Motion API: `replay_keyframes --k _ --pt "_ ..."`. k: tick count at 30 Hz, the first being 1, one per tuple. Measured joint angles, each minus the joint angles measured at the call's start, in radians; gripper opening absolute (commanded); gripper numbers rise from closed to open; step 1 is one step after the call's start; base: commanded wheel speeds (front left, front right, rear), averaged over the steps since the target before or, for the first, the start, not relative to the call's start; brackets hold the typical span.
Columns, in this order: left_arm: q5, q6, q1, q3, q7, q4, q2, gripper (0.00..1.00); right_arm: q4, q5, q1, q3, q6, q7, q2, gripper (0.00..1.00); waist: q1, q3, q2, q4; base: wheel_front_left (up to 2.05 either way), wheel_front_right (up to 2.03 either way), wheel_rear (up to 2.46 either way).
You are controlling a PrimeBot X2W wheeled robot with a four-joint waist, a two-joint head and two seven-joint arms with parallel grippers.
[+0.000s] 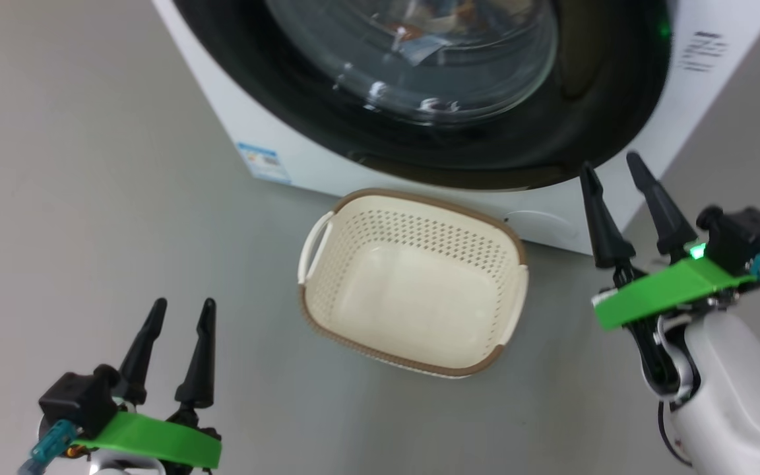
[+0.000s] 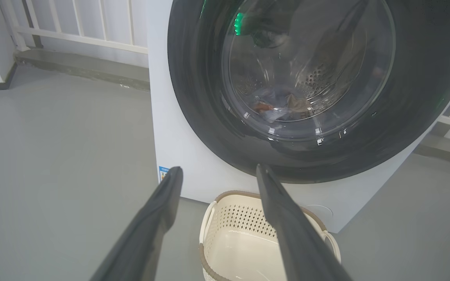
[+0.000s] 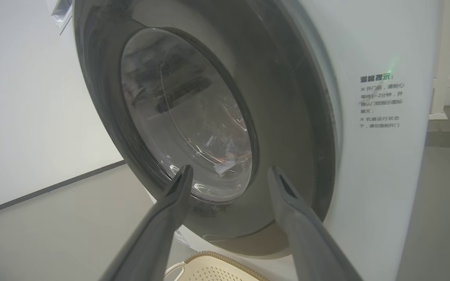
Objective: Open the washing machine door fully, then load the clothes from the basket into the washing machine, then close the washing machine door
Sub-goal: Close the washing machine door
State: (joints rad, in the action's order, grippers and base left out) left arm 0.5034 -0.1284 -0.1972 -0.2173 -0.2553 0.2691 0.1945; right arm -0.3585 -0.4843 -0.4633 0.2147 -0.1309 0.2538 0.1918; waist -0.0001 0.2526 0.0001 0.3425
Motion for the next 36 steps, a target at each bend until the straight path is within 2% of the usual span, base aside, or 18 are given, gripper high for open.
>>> replay_keyframes --k 16,36 --pt "-0.004 0.000 0.084 0.049 0.000 0.034 0.048 1.00 0.015 0.000 0.230 -0.078 0.000 0.000 -0.001 1.00 0.0000 -0.124 0.0000 -0.180 0.00 0.00 0.00" --pt "0.001 0.000 0.175 0.078 0.000 0.054 0.090 1.00 0.037 0.001 0.355 -0.142 0.000 0.000 0.007 1.00 0.0000 -0.229 0.0000 -0.362 0.00 0.00 0.00"
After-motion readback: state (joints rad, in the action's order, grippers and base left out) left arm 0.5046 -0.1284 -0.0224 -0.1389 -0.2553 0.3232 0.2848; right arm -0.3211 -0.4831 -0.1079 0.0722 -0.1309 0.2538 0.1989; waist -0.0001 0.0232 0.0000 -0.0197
